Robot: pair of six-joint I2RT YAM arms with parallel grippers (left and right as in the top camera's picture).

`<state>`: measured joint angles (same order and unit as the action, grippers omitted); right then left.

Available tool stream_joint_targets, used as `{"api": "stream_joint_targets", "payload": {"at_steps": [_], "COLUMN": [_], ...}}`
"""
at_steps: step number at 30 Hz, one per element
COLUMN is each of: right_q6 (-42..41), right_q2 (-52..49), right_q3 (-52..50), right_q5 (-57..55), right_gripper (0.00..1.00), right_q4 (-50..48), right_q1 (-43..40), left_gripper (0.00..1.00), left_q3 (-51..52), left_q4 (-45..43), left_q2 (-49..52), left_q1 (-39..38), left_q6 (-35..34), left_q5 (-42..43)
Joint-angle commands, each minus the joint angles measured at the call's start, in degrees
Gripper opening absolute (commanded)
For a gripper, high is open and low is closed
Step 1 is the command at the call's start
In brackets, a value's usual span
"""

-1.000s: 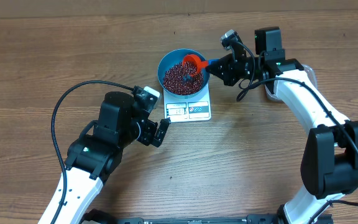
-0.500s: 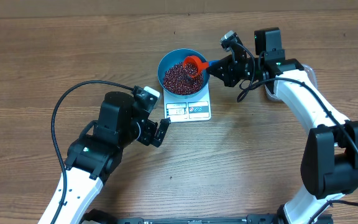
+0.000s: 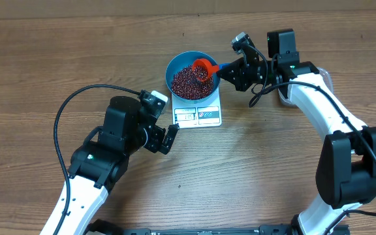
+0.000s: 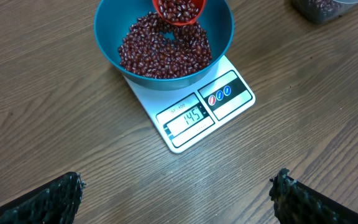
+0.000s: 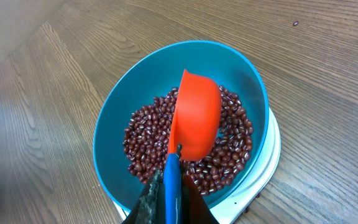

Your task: Scoop item into bowl and weigh 150g on scale

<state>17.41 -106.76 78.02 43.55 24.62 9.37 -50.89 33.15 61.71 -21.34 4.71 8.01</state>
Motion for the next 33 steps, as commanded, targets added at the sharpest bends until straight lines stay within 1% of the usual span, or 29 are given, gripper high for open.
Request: {"api": "stream_joint_targets", "payload": {"at_steps": [1,15,20,22,24,27,33], "right_q6": [0.42,0.98,0.31,2.34,2.51,0.9,0.76], "right_q2": [1.44,1.42,1.42,1.42,1.42,1.42,1.42], "right_q3": [1.22,1.18,1.18,1.18,1.18,1.18,1.18], "right_q5": [1.11,0.98,0.87,-1.22,-3.96,0.09,0.39], "right_gripper": [0.04,0.04,0.04,0.04,0.04,0.04,0.04], "right_q4": [-0.04,1.44,-0.94,-0.72,-1.01,-1.33,-1.2], "right_q1": [0.0,-0.02,0.09,0.37,0.24,0.5,0.5], "left_gripper": [1.0,1.0,0.99,1.0,0.99,1.0,0.99], "left_q3": [0.15,0.15,0.15,0.15,0.15,0.15,0.15], "left_q4": [-0.13,-0.13,-0.13,-0.13,-0.13,-0.13,-0.13], "left_q2": [-0.98,-0.98,-0.98,-0.98,-0.98,-0.98,-0.98], "left_q1": [0.22,0.22,0.22,0.22,0.22,0.22,0.22], "left_q6": [1.07,1.07,1.09,1.07,1.09,1.09,1.09], "left_q5": [0.83,0.81,0.81,0.81,0.81,0.81,0.81]}}
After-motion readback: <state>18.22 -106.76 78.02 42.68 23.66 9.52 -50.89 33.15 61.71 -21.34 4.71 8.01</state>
